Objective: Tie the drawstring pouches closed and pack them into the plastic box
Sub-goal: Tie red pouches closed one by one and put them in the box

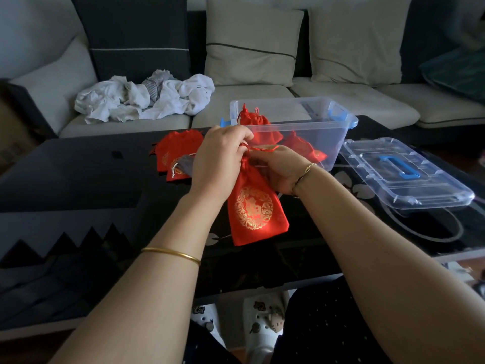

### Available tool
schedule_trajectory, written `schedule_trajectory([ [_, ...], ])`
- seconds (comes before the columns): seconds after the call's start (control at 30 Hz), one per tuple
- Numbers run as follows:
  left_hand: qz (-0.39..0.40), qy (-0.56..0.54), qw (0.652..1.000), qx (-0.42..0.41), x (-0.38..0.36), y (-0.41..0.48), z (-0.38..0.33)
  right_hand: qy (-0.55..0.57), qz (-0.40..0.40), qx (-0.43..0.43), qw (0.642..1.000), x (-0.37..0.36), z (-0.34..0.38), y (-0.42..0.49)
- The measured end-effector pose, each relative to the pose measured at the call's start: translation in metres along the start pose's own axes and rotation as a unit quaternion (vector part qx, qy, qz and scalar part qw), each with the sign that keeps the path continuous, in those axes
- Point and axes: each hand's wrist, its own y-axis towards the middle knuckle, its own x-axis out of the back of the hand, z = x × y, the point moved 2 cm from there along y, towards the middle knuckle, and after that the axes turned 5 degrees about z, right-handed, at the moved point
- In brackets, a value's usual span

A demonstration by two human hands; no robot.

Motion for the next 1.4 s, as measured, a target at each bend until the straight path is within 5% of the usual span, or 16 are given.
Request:
schedule_trajectory([
  [0.13,0.007,0.015,1.0,0.012,-0.002,0.001,0.004,-0.097,-0.068,0.016,0.993,-0.002,0.004,0.001],
  [0.37,0.017,0.042,0.996,0.079,0.0,-0.001,0.02,0.01,-0.105,-0.025,0.994,0.008,0.007,-0.001],
  [0.5,0.059,0.034,0.983,0.169,0.001,0.001,0.028,-0.025,-0.153,-0.015,0.988,0.022,0.002,0.0],
  [0.57,0.068,-0.105,0.952,0.279,0.001,0.003,0.025,-0.064,-0.166,-0.031,0.984,0.024,-0.006,0.001],
  [0.63,0.043,-0.287,0.882,0.37,-0.001,0.005,0.015,-0.099,-0.172,-0.045,0.979,0.021,-0.013,0.004],
  [0.7,0.014,-0.421,0.817,0.394,-0.003,0.006,0.006,-0.128,-0.169,-0.047,0.976,0.016,-0.017,0.01],
  [0.77,0.009,-0.471,0.787,0.397,-0.002,0.004,0.004,-0.192,-0.167,-0.039,0.966,0.012,-0.016,0.013],
  [0.97,0.094,-0.401,0.828,0.379,0.005,0.002,0.009,-0.127,-0.204,0.013,0.971,0.021,0.001,0.005],
  [1.2,0.18,-0.402,0.804,0.399,0.003,-0.001,0.002,-0.103,-0.133,0.102,0.98,-0.002,0.02,-0.009],
  [1.4,0.165,-0.382,0.813,0.406,0.004,-0.001,0.006,-0.12,-0.097,0.101,0.983,-0.004,0.018,-0.009],
])
